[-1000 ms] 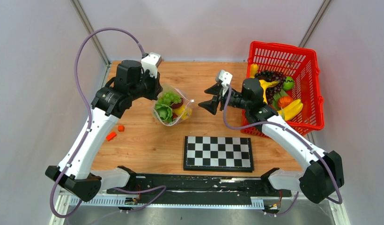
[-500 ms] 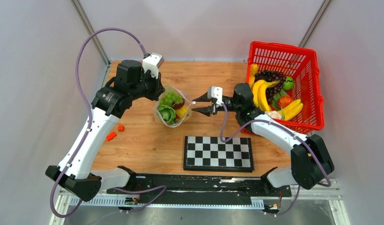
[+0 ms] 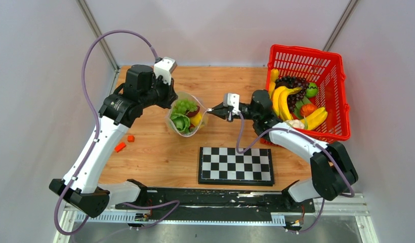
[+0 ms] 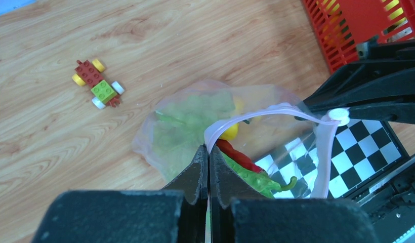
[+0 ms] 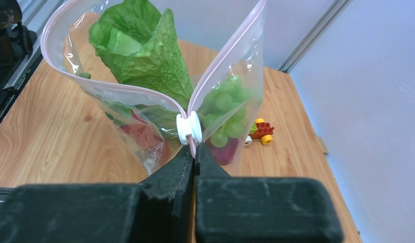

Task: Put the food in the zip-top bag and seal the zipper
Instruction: Zip the zipper food storage bag at the center of the board.

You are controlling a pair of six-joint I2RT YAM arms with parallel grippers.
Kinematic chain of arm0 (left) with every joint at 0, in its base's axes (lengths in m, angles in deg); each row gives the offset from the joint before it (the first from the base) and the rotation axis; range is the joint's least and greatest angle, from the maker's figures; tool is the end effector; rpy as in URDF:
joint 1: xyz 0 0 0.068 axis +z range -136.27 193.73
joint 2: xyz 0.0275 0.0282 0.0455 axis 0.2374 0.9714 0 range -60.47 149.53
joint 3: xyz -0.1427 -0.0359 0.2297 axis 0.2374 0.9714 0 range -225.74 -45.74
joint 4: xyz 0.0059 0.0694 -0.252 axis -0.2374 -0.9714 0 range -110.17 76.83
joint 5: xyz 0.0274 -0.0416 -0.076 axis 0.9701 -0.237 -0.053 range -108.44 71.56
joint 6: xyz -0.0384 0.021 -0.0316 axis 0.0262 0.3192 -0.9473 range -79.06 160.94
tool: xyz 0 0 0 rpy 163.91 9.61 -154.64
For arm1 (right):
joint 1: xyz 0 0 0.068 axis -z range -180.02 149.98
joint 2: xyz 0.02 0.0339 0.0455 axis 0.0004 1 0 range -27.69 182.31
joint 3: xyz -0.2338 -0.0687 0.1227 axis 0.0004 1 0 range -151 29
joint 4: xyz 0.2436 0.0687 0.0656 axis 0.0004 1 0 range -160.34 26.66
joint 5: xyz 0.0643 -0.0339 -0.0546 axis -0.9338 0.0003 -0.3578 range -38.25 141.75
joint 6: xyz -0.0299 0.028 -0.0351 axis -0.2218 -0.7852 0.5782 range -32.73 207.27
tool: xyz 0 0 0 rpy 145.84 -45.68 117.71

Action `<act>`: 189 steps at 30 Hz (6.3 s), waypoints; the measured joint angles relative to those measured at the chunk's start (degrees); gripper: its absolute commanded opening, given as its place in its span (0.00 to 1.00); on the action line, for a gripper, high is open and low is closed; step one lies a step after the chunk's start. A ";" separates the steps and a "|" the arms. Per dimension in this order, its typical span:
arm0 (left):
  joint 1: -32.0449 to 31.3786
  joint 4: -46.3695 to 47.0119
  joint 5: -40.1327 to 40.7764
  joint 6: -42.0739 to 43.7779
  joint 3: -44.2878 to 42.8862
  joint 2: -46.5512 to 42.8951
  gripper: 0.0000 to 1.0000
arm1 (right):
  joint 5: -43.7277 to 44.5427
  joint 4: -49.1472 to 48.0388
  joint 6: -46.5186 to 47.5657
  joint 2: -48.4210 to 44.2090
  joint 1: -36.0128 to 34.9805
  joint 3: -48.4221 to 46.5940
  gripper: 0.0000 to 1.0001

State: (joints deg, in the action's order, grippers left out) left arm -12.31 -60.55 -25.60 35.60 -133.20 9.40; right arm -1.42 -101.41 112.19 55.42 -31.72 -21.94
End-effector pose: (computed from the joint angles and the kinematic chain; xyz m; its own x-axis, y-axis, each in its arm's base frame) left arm 0.2132 -0.1090 0.4382 -0.4941 0.1385 -0.8583 0.4890 0.8606 -0.1426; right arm 0.2598 0.1940 0.2942 0.4047 -0.0471 -0.9132 -0.9101 0.0769 -0.4073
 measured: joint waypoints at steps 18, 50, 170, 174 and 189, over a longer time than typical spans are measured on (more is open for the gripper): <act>7.34 -5.33 -5.03 5.38 -15.17 12.55 0.11 | 9.62 15.45 -14.93 -6.78 1.31 -11.98 0.00; 15.43 19.47 -23.80 -2.25 17.27 -5.18 1.00 | 8.94 27.45 -28.30 5.60 10.80 -19.85 0.00; 15.32 16.52 -21.22 5.90 16.94 -8.92 0.00 | -16.28 7.32 -28.70 12.41 13.77 -20.33 0.00; 15.32 16.39 -20.59 6.12 16.92 -8.94 0.08 | -14.99 6.49 -29.27 11.74 13.77 -19.04 0.00; 15.37 19.32 -25.64 4.76 6.69 -7.89 0.76 | -11.15 12.66 -27.52 6.62 10.16 -17.79 0.00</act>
State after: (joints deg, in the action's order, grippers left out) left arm 3.05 -41.22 -51.23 40.36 -126.52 1.51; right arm -12.57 -88.76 84.68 62.04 -21.56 -39.73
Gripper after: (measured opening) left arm 0.745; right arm 0.011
